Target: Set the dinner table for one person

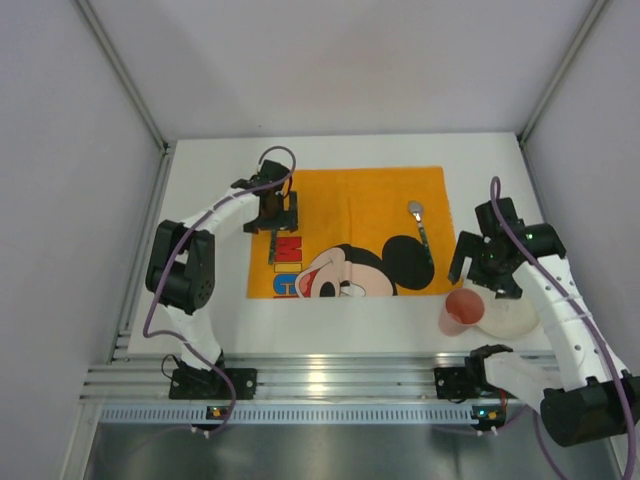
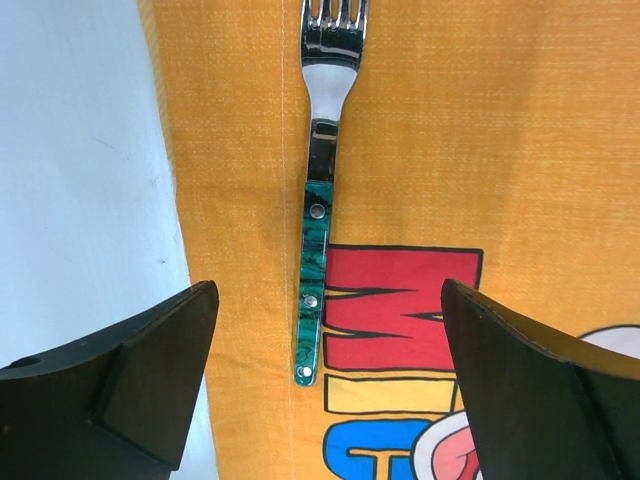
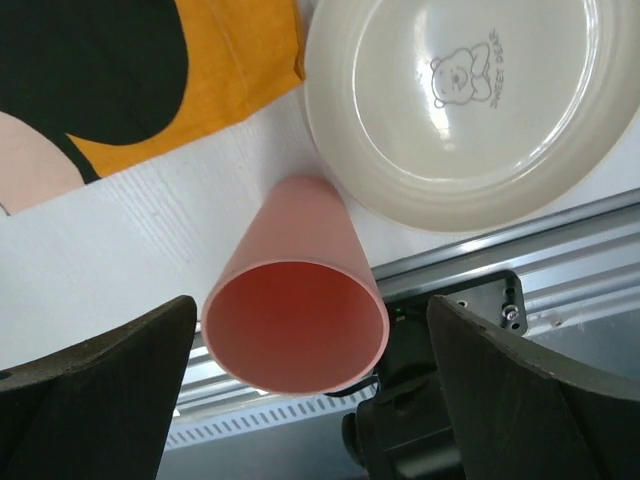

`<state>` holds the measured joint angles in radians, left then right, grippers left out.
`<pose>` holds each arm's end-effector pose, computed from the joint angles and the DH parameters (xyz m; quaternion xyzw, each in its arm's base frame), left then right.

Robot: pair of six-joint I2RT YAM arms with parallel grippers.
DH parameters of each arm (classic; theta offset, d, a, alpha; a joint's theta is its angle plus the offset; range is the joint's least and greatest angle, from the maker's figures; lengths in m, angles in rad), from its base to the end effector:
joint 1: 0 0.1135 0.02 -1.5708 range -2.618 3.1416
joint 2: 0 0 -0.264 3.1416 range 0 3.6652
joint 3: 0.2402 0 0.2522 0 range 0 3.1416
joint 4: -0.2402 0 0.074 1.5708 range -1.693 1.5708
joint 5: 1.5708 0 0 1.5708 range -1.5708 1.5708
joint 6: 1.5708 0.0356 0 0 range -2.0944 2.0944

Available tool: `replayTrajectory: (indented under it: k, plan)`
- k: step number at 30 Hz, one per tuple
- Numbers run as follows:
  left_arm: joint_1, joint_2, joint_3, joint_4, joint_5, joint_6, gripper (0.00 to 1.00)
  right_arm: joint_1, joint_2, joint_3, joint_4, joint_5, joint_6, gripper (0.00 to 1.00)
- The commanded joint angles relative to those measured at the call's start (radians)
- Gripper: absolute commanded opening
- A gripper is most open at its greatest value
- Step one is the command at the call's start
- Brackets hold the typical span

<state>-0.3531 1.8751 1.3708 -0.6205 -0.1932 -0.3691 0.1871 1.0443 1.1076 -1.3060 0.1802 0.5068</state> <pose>0.3679 -0.1283 0.2013 -0.0291 0.9705 0.0102 0.2392 0.1615 0.0241 0.3139 0.1709 0.9677 -0.0282 0.1831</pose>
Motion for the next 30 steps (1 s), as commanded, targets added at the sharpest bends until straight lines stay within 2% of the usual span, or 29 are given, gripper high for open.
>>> replayTrajectory:
  k: [1,6,10,11,13,14,16,18,20,23,24,30]
  plan:
    - [0.005,-0.065,-0.015,0.016,0.021,-0.013,0.98,-0.015,-0.055,-0.076,-0.075,-0.015,0.071,0.99]
    - [0.005,-0.083,-0.035,0.013,0.021,0.007,0.97,-0.015,-0.095,-0.153,-0.052,0.010,0.104,0.91]
    - [0.006,-0.102,-0.044,0.013,0.020,0.016,0.96,-0.015,-0.118,-0.207,-0.029,0.024,0.114,0.80]
    - [0.008,-0.103,-0.047,0.013,0.020,0.018,0.96,-0.015,-0.118,-0.215,-0.024,0.024,0.119,0.70]
    - [0.009,-0.110,-0.050,0.011,0.023,0.021,0.95,-0.015,-0.121,-0.247,-0.003,0.024,0.121,0.60]
    - [0.009,-0.110,-0.052,0.013,0.023,0.022,0.95,-0.014,-0.121,-0.258,0.004,0.025,0.121,0.46]
    - [0.011,-0.114,-0.053,0.011,0.026,0.025,0.95,-0.015,-0.133,-0.261,0.024,0.024,0.125,0.38]
    - [0.013,-0.117,-0.056,0.013,0.029,0.024,0.95,-0.015,-0.122,-0.256,0.025,0.030,0.128,0.16]
    - [0.014,-0.122,-0.055,0.012,0.037,0.022,0.95,-0.015,-0.101,-0.233,0.021,0.030,0.121,0.00]
    - [0.014,-0.142,-0.050,0.002,0.049,0.015,0.96,-0.015,-0.081,-0.119,0.001,0.054,0.099,0.00]
    - [0.014,-0.149,-0.049,-0.001,0.051,0.012,0.96,-0.015,-0.069,-0.018,-0.016,0.070,0.093,0.00]
    - [0.014,-0.221,-0.056,-0.025,0.057,-0.007,0.96,-0.015,0.170,0.391,-0.033,0.099,0.023,0.00]
